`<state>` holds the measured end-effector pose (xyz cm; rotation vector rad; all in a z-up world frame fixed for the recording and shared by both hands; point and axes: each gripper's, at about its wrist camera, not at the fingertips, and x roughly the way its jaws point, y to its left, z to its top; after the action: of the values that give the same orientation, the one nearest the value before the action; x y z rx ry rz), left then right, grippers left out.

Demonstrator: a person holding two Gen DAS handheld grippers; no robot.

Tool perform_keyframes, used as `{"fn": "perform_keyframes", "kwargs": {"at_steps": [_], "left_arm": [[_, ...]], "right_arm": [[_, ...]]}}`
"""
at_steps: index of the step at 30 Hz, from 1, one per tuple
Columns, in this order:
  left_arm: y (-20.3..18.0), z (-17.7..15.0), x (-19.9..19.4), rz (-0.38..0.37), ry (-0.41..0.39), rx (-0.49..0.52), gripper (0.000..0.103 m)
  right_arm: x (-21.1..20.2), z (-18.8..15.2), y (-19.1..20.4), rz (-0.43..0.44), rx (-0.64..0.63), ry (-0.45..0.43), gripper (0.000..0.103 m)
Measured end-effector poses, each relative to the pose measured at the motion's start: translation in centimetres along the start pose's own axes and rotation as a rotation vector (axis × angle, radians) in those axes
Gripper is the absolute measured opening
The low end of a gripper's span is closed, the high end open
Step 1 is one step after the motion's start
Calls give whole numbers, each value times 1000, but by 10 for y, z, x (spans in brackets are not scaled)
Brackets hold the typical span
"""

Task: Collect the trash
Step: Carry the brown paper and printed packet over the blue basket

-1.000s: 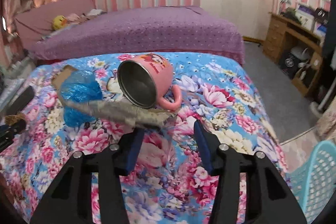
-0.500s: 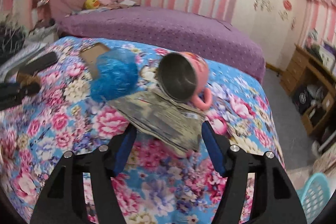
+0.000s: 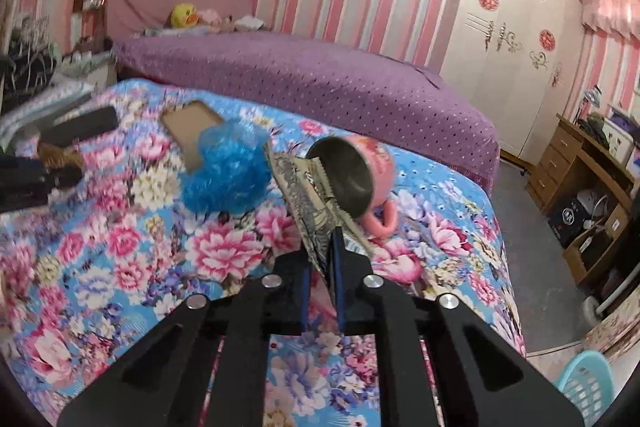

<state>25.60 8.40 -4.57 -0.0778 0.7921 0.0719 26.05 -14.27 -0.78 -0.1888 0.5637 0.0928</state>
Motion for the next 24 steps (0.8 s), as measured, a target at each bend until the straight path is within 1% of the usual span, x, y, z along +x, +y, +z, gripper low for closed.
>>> {"fn": "perform_keyframes", "kwargs": {"at_steps": [4, 13, 21, 24], "left_arm": [[0, -1, -5, 1, -8, -7, 44], [-7, -6, -19, 10, -32, -3, 44], [-17, -17, -35, 28, -53, 19, 44], [-22, -21, -41, 15, -57, 13, 44]], "right_arm": [[-7, -2, -14, 13, 50, -14, 6], [-24, -12, -35, 51, 119, -32, 5], [-44, -26, -59, 93, 188, -39, 5], [-51, -32, -67, 106, 200, -38, 5]]}}
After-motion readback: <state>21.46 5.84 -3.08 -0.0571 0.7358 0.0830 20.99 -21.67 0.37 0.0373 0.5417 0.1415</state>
